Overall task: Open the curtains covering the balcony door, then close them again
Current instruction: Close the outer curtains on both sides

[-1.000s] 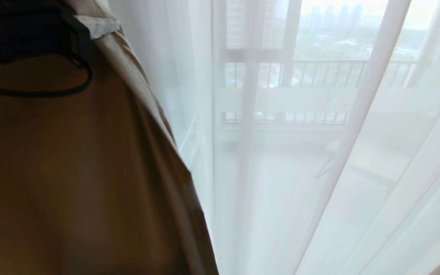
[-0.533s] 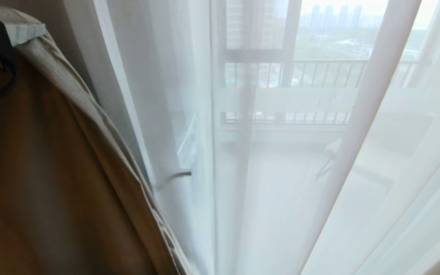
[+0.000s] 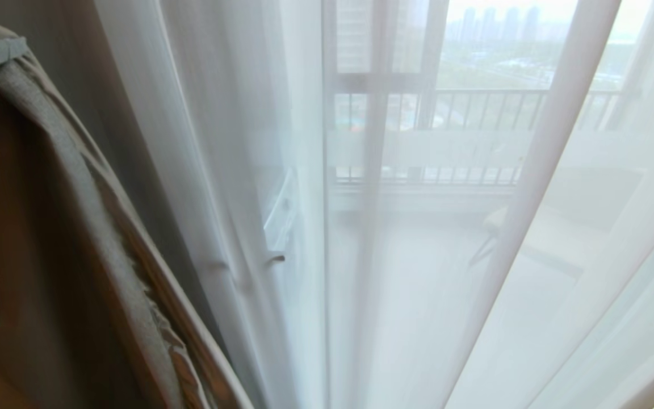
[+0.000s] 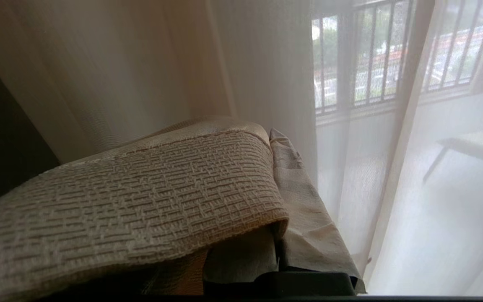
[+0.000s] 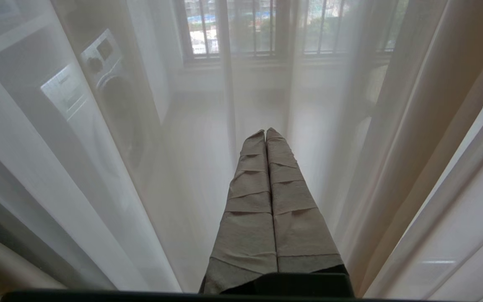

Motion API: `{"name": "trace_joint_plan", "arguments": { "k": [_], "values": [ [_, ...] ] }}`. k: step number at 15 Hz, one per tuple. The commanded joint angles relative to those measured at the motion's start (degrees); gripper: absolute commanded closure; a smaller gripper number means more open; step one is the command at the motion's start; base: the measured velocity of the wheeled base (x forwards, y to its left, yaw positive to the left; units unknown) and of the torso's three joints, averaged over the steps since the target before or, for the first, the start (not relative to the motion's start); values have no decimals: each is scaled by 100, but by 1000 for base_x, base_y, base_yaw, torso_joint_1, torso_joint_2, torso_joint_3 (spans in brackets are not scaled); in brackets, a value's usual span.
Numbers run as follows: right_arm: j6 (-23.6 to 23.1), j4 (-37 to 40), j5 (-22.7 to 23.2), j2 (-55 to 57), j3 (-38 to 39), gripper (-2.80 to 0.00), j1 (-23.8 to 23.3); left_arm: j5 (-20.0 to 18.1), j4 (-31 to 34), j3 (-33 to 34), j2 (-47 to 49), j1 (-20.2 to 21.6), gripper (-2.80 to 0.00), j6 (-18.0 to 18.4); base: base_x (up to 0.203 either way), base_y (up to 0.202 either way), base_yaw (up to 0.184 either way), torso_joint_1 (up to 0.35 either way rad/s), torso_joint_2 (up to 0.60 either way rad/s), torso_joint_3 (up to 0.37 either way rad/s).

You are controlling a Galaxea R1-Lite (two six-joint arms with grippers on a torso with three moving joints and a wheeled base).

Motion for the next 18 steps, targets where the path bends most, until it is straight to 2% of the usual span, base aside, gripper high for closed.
{"name": "trace_joint_plan", "arguments": {
  "k": [1,2,7,9,13,18],
  "values": [
    [0,0,-2,7,0,0,1,-7,-69,7,40,4,0,8,0,0,0,0,0,0],
    [0,0,-2,7,0,0,1,-7,-76,7,47,4,-280,8,0,0,0,0,0,0],
    [0,0,-2,7,0,0,1,-24,-64,41,-69,-5,-280,-1,0,0,0,0,0,0],
    [0,0,-2,7,0,0,1,-12,-53,257,-382,-5,-280,-47,0,0,0,0,0,0],
    [0,0,-2,7,0,0,1,-27,-55,1210,-1502,-5,-280,-407,0,0,0,0,0,0],
    [0,0,-2,7,0,0,1,-8,37,2463,-2801,-15,-280,-564,0,0,0,0,0,0]
  ]
}}
